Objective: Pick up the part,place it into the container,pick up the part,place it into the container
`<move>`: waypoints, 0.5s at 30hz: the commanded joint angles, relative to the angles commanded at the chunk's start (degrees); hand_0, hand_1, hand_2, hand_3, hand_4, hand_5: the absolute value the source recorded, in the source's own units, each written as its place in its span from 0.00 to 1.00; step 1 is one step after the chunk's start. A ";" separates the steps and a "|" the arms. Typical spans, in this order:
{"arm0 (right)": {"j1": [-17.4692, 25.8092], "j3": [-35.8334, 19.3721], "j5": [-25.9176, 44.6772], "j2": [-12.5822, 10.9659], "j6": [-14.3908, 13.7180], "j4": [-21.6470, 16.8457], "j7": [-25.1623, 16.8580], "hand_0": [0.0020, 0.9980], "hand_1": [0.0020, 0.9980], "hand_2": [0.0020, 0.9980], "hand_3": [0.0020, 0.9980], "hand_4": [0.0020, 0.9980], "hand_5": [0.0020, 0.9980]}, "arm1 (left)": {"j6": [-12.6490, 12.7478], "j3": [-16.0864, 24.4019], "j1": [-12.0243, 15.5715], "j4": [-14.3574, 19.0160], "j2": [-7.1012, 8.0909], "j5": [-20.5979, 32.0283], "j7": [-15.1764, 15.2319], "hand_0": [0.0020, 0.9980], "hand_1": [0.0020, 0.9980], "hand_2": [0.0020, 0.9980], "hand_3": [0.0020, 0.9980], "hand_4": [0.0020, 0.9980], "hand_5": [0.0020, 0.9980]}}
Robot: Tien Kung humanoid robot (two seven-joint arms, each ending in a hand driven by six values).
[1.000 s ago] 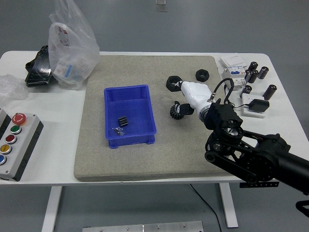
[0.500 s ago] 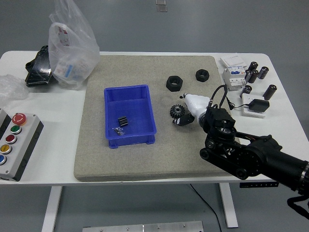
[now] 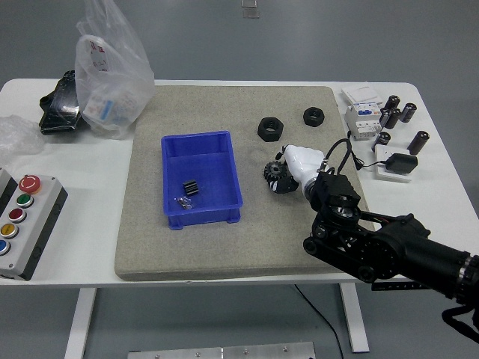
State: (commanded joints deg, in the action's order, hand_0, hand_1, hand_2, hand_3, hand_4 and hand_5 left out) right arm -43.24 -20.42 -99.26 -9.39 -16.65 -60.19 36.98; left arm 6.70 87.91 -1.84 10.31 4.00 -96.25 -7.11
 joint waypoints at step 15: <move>0.03 -2.31 -3.71 -1.91 -2.56 -5.36 0.00 0.30 0.57 0.40 0.53 0.43 0.02 | 0.02 -0.08 0.01 0.00 -0.06 0.01 0.07 0.63 0.55 0.51 0.61 0.69 0.35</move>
State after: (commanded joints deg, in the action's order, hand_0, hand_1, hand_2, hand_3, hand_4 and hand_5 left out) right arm -43.21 -22.73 -102.97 -11.30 -19.21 -65.55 36.98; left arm 6.72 87.83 -1.83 10.31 3.94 -96.24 -7.04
